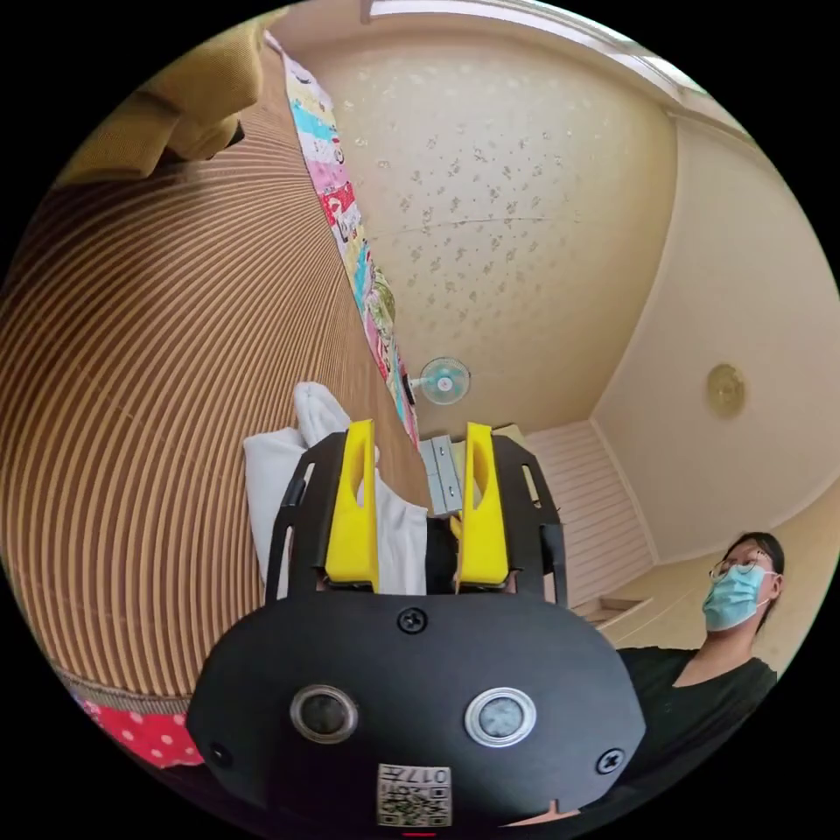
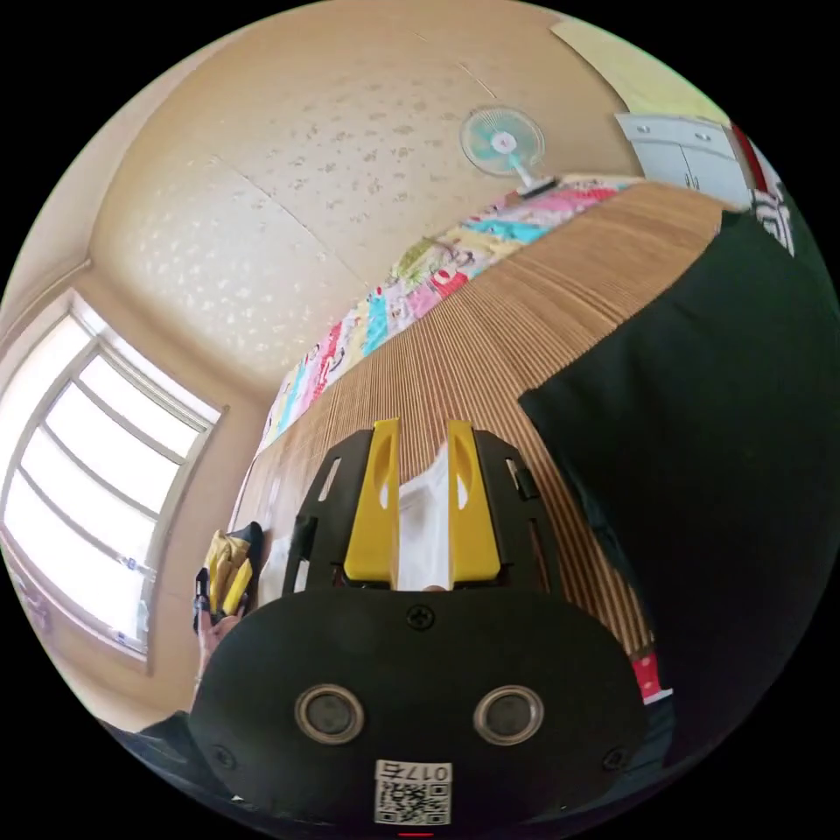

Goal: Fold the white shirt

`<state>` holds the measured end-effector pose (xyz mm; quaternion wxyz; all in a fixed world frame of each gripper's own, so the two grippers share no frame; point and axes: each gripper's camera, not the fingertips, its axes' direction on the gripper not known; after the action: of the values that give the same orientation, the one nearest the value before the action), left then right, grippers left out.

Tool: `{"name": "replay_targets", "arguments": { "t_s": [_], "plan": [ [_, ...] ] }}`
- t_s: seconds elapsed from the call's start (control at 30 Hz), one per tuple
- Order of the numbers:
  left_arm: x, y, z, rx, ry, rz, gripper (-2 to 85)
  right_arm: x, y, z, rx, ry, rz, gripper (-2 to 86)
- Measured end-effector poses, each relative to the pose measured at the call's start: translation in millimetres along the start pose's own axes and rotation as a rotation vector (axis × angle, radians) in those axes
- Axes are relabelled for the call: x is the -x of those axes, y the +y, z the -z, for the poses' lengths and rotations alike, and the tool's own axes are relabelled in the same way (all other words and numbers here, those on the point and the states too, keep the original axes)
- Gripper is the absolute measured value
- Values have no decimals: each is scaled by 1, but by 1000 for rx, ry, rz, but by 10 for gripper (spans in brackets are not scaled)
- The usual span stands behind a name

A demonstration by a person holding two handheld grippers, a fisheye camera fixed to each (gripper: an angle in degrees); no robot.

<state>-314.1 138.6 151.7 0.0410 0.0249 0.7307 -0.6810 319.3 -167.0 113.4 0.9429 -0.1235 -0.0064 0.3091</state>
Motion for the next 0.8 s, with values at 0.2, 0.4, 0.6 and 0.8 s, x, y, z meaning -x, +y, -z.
{"name": "replay_targets", "arguments": {
  "t_s": [0.2, 0.4, 0.6, 0.8],
  "plan": [
    [-28, 24, -34, 96, -287, -178, 145, 28, 23, -11, 63, 63, 216, 85],
    [-29, 23, -108, 61, -611, -280, 132, 41, 91, -74, 207, 186, 335, 84],
    [8, 0, -175, 184, -612, -244, 39, 27, 134, -113, 226, 281, 326, 66],
    [32, 1, -150, -1, -691, -211, -7, 6, 157, -191, 356, 438, 385, 37]
  ]
}}
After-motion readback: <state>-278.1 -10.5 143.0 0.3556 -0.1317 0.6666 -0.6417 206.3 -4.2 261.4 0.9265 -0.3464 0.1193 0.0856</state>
